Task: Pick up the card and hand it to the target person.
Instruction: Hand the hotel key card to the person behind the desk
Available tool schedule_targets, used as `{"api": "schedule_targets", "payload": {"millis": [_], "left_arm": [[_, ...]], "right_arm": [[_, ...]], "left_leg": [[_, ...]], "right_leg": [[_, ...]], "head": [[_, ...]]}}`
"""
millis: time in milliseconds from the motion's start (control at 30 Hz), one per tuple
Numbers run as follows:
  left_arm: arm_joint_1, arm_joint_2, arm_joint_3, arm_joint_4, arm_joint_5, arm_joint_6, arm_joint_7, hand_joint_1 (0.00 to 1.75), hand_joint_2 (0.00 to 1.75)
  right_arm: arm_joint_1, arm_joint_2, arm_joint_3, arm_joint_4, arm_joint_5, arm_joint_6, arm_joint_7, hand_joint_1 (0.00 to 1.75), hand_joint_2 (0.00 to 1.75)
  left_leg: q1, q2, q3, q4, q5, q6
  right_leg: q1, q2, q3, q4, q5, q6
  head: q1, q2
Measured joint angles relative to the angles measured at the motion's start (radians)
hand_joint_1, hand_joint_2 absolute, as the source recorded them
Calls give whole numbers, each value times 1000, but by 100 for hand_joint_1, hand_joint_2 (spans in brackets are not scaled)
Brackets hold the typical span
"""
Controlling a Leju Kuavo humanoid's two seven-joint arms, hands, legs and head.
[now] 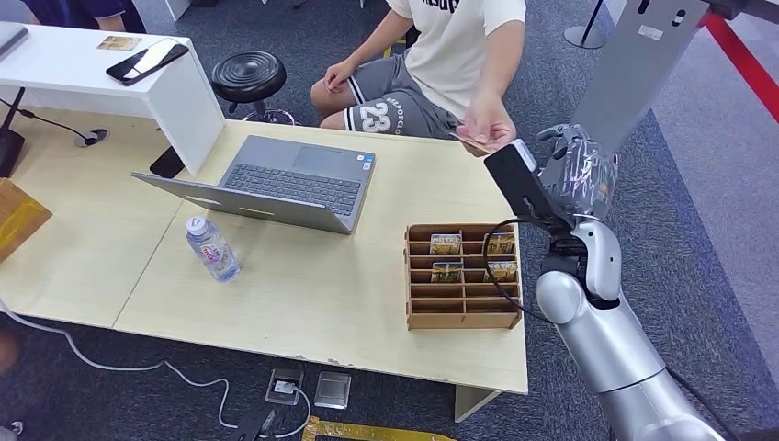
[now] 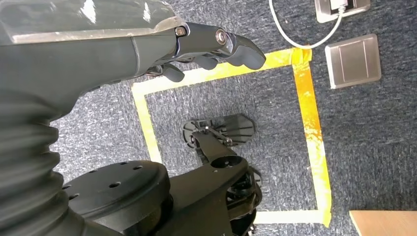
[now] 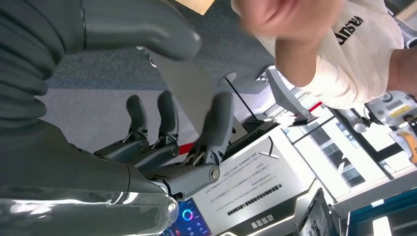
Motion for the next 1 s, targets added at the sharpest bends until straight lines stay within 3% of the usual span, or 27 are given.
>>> {"api": "schedule_targets", "payload": {"millis": [400,700,1000], "left_arm": [[-24,-7,1,-13,1,2,19,0,0],[7,-2,2,-11,10,2,6,0,0],[19,2,8,-1,28,2,-26,0,0]], "right_arm": [[18,5,-1,6,4,8,1,0,175],[61,13,-17,-47,-95,13,-73,0,175],[207,-9,-53,-211,-523,48,-292,0,175]], "left_leg": [[0,0,0,0,0,0],[0,0,0,0,0,0],[0,0,0,0,0,0]], "right_leg": [[0,0,0,0,0,0],[0,0,0,0,0,0],[0,0,0,0,0,0]], "head": [[0,0],[0,0],[-1,0]]}}
